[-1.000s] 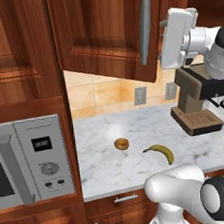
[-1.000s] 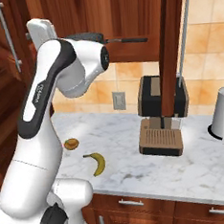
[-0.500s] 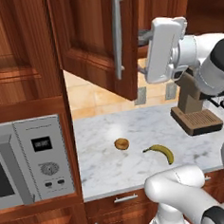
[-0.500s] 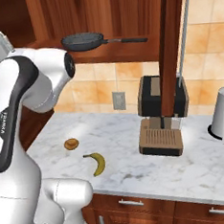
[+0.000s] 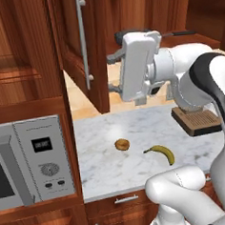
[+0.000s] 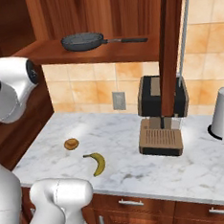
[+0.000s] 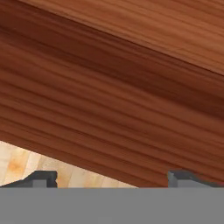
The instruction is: Pick the pan from the cabinet and place it on the stove. Then turn on the stove burner for the pan.
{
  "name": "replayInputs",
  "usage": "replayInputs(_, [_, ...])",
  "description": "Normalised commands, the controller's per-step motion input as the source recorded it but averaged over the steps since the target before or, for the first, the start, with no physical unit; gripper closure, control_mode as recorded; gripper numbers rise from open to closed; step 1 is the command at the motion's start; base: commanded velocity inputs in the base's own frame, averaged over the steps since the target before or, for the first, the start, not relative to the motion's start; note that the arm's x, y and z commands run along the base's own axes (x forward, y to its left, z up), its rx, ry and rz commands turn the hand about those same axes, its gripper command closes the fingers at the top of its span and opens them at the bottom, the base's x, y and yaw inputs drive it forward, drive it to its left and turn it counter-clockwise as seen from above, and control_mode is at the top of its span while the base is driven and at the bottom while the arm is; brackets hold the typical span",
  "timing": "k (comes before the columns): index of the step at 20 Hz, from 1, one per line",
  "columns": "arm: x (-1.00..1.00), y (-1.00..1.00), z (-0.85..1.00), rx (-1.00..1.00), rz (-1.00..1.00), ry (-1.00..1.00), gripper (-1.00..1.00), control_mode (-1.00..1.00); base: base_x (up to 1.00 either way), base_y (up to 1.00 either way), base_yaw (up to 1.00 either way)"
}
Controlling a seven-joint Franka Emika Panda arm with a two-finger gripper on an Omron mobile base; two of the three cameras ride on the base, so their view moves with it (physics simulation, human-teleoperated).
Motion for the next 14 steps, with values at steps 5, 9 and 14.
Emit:
replayInputs(5, [-0.33, 0.71, -0.12, 0.00, 0.12, -0.01, -1.00, -1.00, 0.00, 0.00, 0.00])
replayInputs(9, [-0.06, 0.02, -0.01, 0.00, 0.06, 0.01, -1.00, -1.00, 0.00, 0.00, 0.00])
replayInputs(14, [-0.31, -0.47, 0.14, 0.00, 0.02, -0.26, -1.00, -1.00, 0.00, 0.00, 0.00])
